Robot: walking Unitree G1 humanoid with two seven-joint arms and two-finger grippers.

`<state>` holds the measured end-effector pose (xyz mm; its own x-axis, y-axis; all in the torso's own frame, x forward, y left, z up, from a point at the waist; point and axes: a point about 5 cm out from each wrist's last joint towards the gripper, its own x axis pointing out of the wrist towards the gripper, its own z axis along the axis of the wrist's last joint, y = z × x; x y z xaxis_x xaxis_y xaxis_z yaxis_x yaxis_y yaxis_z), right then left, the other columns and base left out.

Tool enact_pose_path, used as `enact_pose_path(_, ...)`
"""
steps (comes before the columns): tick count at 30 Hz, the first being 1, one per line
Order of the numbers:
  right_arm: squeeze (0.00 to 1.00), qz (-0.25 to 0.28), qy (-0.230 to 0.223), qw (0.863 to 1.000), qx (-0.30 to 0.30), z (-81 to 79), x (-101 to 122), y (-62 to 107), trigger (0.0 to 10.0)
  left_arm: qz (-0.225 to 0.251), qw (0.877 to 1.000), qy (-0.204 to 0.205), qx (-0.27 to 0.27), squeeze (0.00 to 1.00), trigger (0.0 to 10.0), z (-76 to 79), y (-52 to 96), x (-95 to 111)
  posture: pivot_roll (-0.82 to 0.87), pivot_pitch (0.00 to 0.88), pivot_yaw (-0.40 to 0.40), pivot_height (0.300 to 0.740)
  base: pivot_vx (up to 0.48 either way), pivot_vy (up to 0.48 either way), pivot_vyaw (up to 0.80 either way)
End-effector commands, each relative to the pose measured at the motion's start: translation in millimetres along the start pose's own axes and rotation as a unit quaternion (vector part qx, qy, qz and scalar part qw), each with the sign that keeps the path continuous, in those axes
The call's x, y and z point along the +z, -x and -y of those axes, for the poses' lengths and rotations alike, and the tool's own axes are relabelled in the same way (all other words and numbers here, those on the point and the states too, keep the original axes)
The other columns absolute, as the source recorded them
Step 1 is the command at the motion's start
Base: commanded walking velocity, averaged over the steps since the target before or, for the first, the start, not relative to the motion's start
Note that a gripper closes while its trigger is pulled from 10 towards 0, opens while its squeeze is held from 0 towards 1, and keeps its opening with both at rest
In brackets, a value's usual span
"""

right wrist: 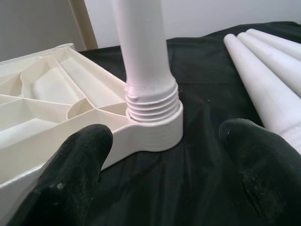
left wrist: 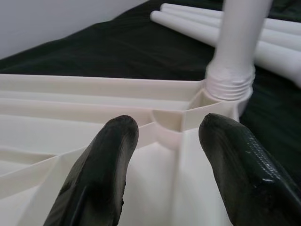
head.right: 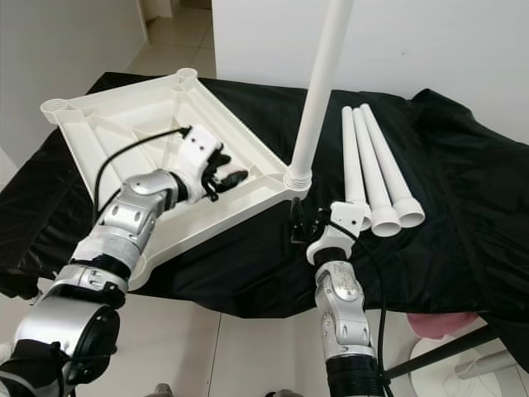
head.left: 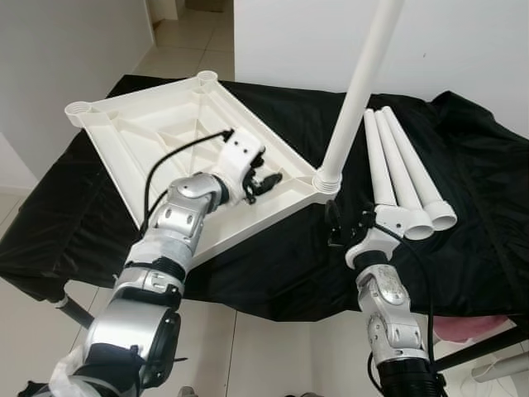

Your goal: Building children table

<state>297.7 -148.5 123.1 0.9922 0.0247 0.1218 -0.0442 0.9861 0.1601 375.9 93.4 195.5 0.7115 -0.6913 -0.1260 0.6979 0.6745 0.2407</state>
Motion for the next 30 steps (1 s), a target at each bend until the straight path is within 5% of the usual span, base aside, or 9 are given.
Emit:
enact_pose_path(1, 0.00, -0.014, 0.001, 1.000, -0.003, -0.6, -3.7, -2.6, 10.0, 0.000, 0.999, -0.008, 0.040, 0.00, 10.0, -8.1, 6.8, -4.2, 0.00, 0.000, -0.018, 0.740, 0.000, 0.000, 0.00)
enact_pose_path(7, 0.00, -0.041, 0.012, 0.999, -0.004, -6.7, -7.5, -18.2, 10.0, -0.013, 0.994, -0.044, 0.100, 0.00, 10.0, -37.8, 43.2, -18.4, 0.03, 0.000, -0.045, 0.740, 0.000, 0.000, 0.00)
enact_pose_path(12, 0.00, -0.054, 0.011, 0.998, -0.001, -9.3, -9.9, -24.8, 10.0, -0.039, 0.992, -0.049, 0.113, 0.00, 10.0, -46.3, 62.3, -30.2, 0.05, 0.000, -0.058, 0.740, 0.000, 0.000, 0.00)
enact_pose_path(24, 0.00, -0.089, 0.006, 0.996, -0.007, -9.4, -18.9, -34.9, 10.0, -0.125, 0.987, -0.089, 0.054, 0.00, 10.0, -35.8, 103.3, -64.1, 0.08, 0.005, -0.076, 0.740, 0.000, 0.000, 0.00)
enact_pose_path(30, 0.00, -0.105, 0.010, 0.994, -0.008, -10.8, -23.3, -38.5, 10.0, -0.143, 0.983, -0.109, 0.029, 0.00, 10.0, -27.6, 112.7, -69.8, 0.10, 0.005, -0.082, 0.740, 0.000, 0.000, 0.00)
